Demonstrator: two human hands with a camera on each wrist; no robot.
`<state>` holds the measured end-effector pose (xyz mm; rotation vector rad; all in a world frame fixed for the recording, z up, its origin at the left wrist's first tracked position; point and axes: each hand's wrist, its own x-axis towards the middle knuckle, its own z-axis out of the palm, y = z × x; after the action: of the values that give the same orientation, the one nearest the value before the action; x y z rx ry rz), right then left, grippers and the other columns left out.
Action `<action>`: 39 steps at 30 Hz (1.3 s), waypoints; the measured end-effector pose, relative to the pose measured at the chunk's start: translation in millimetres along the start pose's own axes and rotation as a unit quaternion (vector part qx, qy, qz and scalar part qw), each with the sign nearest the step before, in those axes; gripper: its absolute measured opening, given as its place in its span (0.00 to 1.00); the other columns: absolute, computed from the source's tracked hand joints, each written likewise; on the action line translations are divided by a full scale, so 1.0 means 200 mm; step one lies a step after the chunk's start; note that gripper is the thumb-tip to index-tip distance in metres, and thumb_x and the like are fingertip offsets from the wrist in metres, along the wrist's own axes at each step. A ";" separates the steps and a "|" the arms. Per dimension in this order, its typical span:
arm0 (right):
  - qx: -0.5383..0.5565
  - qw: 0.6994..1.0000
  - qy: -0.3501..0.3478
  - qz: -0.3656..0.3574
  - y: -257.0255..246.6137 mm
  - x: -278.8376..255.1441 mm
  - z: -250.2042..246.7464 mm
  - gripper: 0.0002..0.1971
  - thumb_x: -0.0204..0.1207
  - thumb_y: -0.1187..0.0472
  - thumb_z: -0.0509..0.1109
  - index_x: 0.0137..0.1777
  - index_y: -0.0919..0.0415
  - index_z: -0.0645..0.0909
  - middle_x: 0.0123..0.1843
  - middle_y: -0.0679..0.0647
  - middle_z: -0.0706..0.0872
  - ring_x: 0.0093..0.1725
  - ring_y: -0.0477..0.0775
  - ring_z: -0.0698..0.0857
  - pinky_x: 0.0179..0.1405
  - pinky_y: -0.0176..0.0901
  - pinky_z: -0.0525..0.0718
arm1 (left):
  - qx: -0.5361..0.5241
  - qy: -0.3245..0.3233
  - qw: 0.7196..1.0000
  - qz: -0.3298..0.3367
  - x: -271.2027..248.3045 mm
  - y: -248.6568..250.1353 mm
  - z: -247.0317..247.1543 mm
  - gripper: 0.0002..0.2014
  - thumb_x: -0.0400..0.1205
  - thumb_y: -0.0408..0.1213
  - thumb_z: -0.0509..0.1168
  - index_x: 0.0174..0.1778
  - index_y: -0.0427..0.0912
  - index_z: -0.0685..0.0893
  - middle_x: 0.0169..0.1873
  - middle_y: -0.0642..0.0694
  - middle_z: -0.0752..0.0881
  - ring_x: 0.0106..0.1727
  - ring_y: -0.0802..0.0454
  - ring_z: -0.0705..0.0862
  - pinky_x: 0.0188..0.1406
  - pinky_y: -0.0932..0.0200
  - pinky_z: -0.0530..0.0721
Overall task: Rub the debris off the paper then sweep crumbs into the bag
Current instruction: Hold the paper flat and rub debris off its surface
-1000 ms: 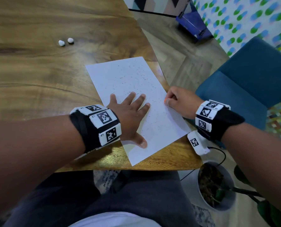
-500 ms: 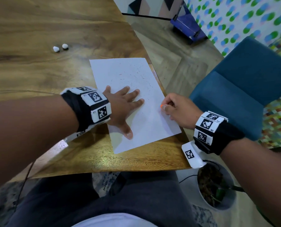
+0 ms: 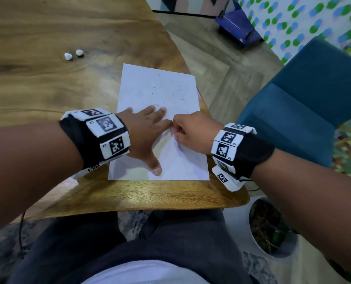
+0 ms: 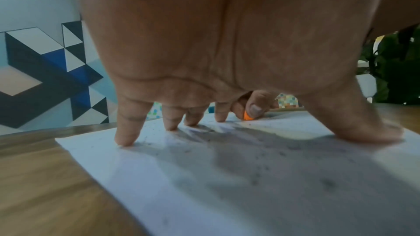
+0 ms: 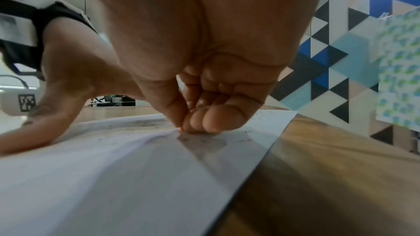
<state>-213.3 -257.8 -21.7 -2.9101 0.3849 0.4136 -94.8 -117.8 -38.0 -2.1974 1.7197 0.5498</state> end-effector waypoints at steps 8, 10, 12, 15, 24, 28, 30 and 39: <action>-0.034 0.988 -0.074 -0.128 -0.06 -0.24 0.08 0.06 0.82 0.53 0.63 0.51 0.53 0.79 0.44 0.48 0.86 0.43 0.53 0.84 0.38 0.48 0.81 | 0.007 -0.025 1.000 -0.008 0.00 0.01 0.01 0.69 0.64 0.81 0.68 0.88 0.58 0.31 0.88 0.47 0.28 0.90 0.43 0.33 0.82 0.24 0.59; -0.027 0.992 -0.060 -0.108 -0.04 -0.19 0.07 0.06 0.81 0.53 0.63 0.50 0.53 0.79 0.43 0.48 0.86 0.42 0.53 0.84 0.41 0.51 0.83 | 0.006 -0.031 0.999 -0.006 0.00 0.02 0.01 0.69 0.64 0.81 0.68 0.88 0.57 0.30 0.88 0.46 0.28 0.89 0.43 0.32 0.82 0.23 0.58; -0.015 0.997 -0.030 -0.064 -0.01 -0.11 0.05 0.05 0.81 0.54 0.63 0.49 0.53 0.79 0.42 0.50 0.87 0.43 0.55 0.84 0.44 0.54 0.85 | 0.002 -0.039 0.999 -0.009 0.00 0.02 0.00 0.69 0.65 0.80 0.69 0.88 0.57 0.30 0.88 0.46 0.27 0.89 0.43 0.32 0.82 0.23 0.57; -0.019 0.999 0.023 -0.015 0.04 0.00 0.01 0.06 0.81 0.57 0.63 0.50 0.56 0.80 0.44 0.55 0.88 0.47 0.59 0.85 0.46 0.52 0.83 | -0.002 -0.049 0.999 -0.015 0.00 0.02 -0.01 0.69 0.65 0.79 0.69 0.88 0.58 0.28 0.87 0.45 0.27 0.89 0.42 0.31 0.83 0.22 0.55; -0.006 0.989 -0.048 -0.138 0.03 -0.27 0.12 0.05 0.81 0.55 0.63 0.46 0.53 0.78 0.40 0.47 0.84 0.39 0.52 0.82 0.39 0.55 0.84 | -0.005 -0.038 0.999 -0.015 0.00 0.02 0.01 0.69 0.64 0.79 0.70 0.88 0.59 0.30 0.88 0.46 0.28 0.89 0.42 0.32 0.82 0.22 0.56; -0.012 0.996 -0.031 -0.079 0.04 -0.16 0.07 0.05 0.82 0.54 0.62 0.47 0.53 0.77 0.40 0.49 0.85 0.40 0.53 0.83 0.41 0.54 0.84 | -0.003 -0.043 0.999 -0.014 0.00 0.03 0.00 0.69 0.65 0.79 0.70 0.88 0.58 0.29 0.87 0.45 0.27 0.89 0.42 0.31 0.82 0.22 0.54; -0.015 0.999 0.000 -0.040 0.07 -0.07 0.03 0.05 0.82 0.57 0.62 0.48 0.56 0.78 0.41 0.51 0.86 0.42 0.54 0.84 0.42 0.50 0.83 | -0.004 -0.047 0.999 -0.016 0.01 0.03 0.00 0.69 0.65 0.79 0.70 0.88 0.58 0.29 0.87 0.45 0.26 0.89 0.42 0.30 0.82 0.21 0.54; -0.033 0.989 -0.063 -0.132 0.00 -0.28 0.12 0.06 0.81 0.53 0.59 0.45 0.51 0.75 0.40 0.47 0.83 0.38 0.53 0.81 0.38 0.55 0.83 | -0.020 -0.041 0.999 -0.013 0.00 0.02 0.00 0.68 0.65 0.79 0.71 0.88 0.61 0.30 0.87 0.46 0.26 0.89 0.43 0.30 0.83 0.22 0.53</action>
<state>-270.5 -239.3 -28.0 -2.9217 -0.0335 0.5735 -98.7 -117.9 -38.3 -2.1889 1.6501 0.6632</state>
